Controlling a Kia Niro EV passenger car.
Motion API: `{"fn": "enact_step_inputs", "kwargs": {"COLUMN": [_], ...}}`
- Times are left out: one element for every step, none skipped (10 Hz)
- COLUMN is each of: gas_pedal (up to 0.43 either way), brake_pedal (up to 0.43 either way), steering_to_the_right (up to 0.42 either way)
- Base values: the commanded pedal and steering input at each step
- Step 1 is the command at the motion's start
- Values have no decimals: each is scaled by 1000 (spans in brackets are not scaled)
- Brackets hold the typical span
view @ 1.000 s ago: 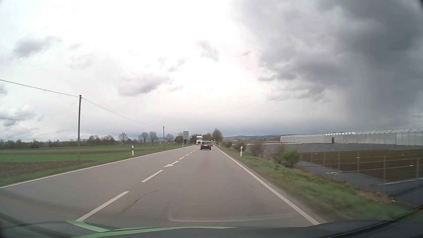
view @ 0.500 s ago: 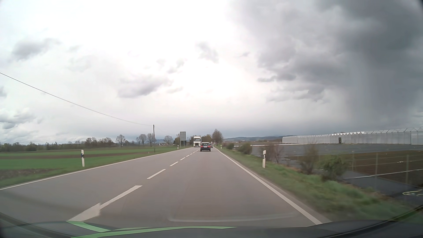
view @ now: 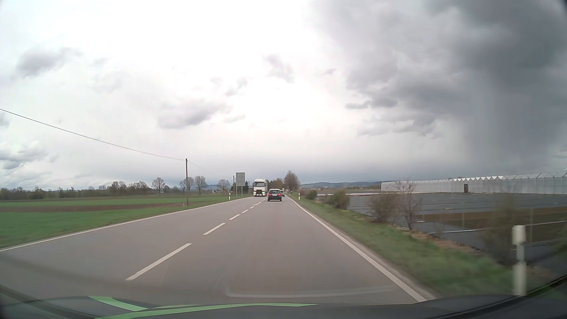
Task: Follow the waypoints while adhering to traffic rules and regulations
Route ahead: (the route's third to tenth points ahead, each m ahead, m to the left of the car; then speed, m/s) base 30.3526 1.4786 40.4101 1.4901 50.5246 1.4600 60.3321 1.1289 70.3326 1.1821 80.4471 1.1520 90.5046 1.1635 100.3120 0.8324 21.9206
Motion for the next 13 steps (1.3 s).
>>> {"fn": "enact_step_inputs", "kwargs": {"gas_pedal": [189, 189, 189, 189, 189, 189, 189, 189, 189, 189, 189, 189, 189], "brake_pedal": [0, 0, 0, 0, 0, 0, 0, 0, 0, 0, 0, 0, 0], "steering_to_the_right": [0, 0, 0, 0, 0, 0, 0, -1, -2, -2, -2, -1, -2]}}
